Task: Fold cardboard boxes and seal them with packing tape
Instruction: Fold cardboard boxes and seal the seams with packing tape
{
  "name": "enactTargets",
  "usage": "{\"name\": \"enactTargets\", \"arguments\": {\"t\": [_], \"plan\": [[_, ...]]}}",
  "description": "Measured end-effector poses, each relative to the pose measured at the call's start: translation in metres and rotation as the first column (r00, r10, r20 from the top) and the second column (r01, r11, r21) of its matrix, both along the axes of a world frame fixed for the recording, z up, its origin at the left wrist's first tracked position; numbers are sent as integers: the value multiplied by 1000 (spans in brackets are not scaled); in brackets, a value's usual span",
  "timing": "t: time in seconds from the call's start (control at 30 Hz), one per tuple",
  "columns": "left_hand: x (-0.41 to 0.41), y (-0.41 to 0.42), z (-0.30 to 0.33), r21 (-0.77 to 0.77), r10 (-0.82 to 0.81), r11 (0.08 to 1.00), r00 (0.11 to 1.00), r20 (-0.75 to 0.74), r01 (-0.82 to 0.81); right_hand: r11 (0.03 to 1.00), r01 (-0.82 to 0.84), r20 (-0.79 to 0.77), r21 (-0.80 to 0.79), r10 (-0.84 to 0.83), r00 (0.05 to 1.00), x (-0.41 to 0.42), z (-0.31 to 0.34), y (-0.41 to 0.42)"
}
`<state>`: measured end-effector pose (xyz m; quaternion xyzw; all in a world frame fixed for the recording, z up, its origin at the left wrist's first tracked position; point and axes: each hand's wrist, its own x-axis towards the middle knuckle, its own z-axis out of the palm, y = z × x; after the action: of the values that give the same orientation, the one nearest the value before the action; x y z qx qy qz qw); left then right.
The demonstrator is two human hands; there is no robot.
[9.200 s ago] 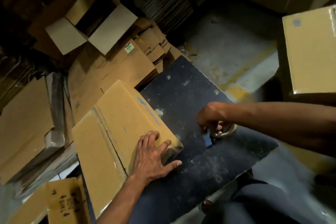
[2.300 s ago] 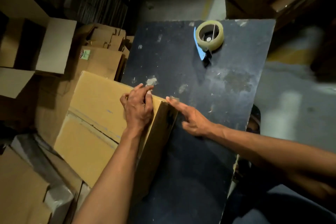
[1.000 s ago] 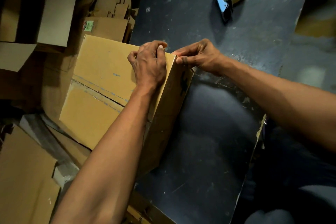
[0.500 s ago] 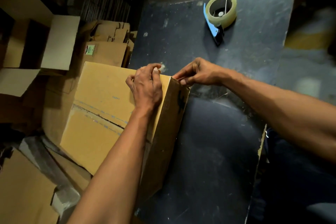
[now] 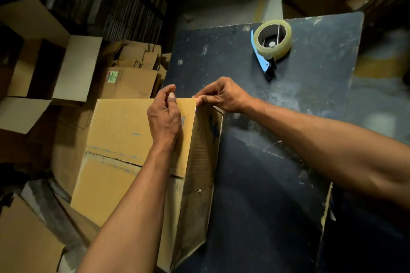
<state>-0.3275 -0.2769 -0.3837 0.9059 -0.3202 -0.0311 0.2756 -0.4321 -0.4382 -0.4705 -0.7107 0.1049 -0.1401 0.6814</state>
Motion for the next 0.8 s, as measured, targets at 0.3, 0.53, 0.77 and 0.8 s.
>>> {"name": "enactTargets", "arguments": {"t": [0.3, 0.53, 0.77, 0.8], "plan": [[-21, 73, 17, 191, 9, 982, 1000, 18, -12, 996, 21, -43, -87, -25, 999, -10, -20, 6], [-40, 101, 10, 260, -19, 965, 996, -85, 41, 928, -113, 34, -354, 134, 990, 27, 4, 13], [-35, 102, 8, 233, 6, 972, 991, -134, 25, 710, -195, 24, -676, 286, 958, 12, -23, -16], [-35, 102, 8, 230, 6, 973, 990, -139, 27, 713, -216, -18, -667, 275, 961, 7, -27, -17]]}}
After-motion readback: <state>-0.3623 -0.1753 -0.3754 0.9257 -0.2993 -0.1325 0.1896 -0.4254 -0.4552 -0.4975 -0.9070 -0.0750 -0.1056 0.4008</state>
